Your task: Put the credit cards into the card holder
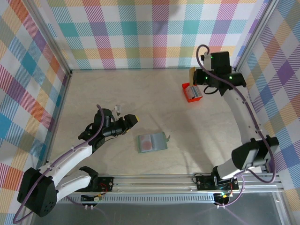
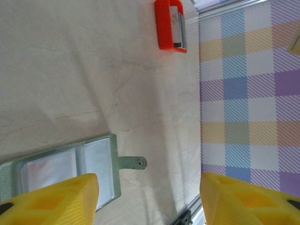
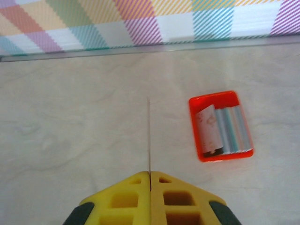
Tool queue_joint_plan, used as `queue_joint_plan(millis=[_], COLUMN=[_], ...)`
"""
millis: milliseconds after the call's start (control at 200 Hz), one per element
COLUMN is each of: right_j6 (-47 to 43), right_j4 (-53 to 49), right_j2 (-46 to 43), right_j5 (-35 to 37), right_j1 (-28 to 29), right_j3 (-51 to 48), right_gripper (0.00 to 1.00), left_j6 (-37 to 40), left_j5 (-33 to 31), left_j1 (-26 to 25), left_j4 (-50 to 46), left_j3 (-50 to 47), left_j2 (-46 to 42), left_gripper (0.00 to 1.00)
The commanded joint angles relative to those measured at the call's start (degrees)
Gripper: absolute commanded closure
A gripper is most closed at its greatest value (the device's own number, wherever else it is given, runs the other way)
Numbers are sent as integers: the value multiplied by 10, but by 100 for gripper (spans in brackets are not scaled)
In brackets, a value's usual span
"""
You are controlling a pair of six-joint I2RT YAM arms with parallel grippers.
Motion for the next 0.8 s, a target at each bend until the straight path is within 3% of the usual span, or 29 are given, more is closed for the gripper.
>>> queue_joint_plan(millis=[0,155,350,590,795], right_j6=[64,147,300,391,444], right_j4=[72,156,246,318,352], right_j2=[-46,-106,-131,-145,-140], right_j5=[-99,-232,-341,-384,-412], right_j1=[0,0,4,21,39], right_j3=[-58,-124,-177,-220,-230], right_gripper=[100,100,100,100,100], left_j6=[-22,-63,-114,-188,-184], left_j5=[21,40,54,40,51], left_j1=[6,6,4,-13,-64], left_j4=[41,78,122,231,279], left_j3=[7,30,72,98,146], left_j2=[-8,-2,6,19,68], left_gripper=[41,40,40,43,44])
